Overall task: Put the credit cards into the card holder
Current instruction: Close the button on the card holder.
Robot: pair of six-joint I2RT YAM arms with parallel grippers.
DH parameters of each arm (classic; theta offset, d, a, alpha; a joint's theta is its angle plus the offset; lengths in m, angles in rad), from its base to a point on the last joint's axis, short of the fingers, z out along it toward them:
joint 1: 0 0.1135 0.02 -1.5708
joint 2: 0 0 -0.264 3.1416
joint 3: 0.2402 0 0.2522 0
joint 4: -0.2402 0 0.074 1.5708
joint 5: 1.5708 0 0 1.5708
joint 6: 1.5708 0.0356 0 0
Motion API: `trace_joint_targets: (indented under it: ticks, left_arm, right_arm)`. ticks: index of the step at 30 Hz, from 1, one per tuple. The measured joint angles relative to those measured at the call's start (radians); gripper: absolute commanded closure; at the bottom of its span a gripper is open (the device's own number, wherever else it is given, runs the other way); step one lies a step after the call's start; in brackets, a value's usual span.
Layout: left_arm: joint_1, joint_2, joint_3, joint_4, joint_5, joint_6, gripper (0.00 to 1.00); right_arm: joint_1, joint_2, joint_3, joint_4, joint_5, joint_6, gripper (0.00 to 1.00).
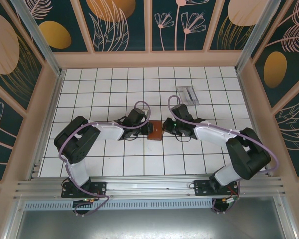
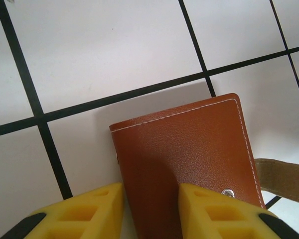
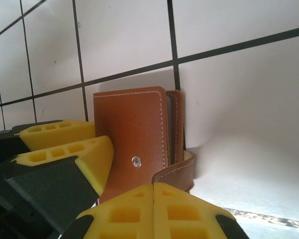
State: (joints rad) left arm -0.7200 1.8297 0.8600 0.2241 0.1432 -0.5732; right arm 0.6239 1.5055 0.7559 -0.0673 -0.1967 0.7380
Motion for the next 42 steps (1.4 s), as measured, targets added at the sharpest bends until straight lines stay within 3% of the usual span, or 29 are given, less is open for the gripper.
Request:
trace_joint_targets:
  ticks: [7,18,42]
  left_arm:
    - [0.000,0.000,-0.007,0.015,0.006,-0.031,0.71]
    - [0.002,0.002,-0.019,0.053,0.009,-0.066,0.82]
    - [0.002,0.002,-0.033,0.079,0.005,-0.076,0.85]
  right_arm:
    - [0.028,0.117,0.045,0.035,-0.042,0.000,1.00]
    - [0.025,0.164,0.075,0.051,-0.099,0.000,1.00]
    - [0.011,0.207,0.106,0.053,-0.136,0.000,1.00]
